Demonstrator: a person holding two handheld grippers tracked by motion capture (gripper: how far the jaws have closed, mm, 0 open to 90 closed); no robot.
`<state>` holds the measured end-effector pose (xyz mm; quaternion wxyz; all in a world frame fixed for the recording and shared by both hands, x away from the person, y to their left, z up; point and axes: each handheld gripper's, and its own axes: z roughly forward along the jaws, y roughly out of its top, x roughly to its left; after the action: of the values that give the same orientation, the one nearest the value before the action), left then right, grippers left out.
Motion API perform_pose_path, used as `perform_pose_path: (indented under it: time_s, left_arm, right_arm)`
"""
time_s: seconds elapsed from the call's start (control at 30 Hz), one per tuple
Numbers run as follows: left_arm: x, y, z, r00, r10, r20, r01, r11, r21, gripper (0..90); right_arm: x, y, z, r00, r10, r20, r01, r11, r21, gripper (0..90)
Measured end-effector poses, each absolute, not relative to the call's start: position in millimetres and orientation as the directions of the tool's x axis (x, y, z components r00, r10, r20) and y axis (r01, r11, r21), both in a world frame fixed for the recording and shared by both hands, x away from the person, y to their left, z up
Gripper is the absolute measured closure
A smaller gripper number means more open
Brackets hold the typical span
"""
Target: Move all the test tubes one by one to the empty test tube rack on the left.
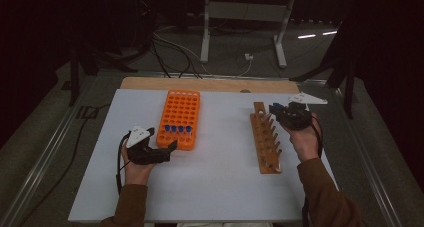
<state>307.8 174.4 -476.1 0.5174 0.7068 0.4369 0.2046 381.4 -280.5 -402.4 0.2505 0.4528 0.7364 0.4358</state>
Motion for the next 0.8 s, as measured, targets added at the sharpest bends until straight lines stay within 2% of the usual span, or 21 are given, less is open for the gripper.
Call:
perform_pose_path:
  time_s: [0.43, 0.8]
  left_arm:
    - [308, 174, -476, 0.534, 0.831, -0.158, 0.406, -0.088, 0.91, 0.8]
    - [308, 173, -476, 0.538, 0.828, -0.155, 0.404, -0.093, 0.91, 0.8]
  right_arm:
    - [373, -277, -393, -0.485, 0.874, 0.022, 0.416, 0.208, 0.885, 76.6]
    - [366, -258, -397, -0.546, 0.838, 0.007, 0.406, 0.257, 0.877, 76.5]
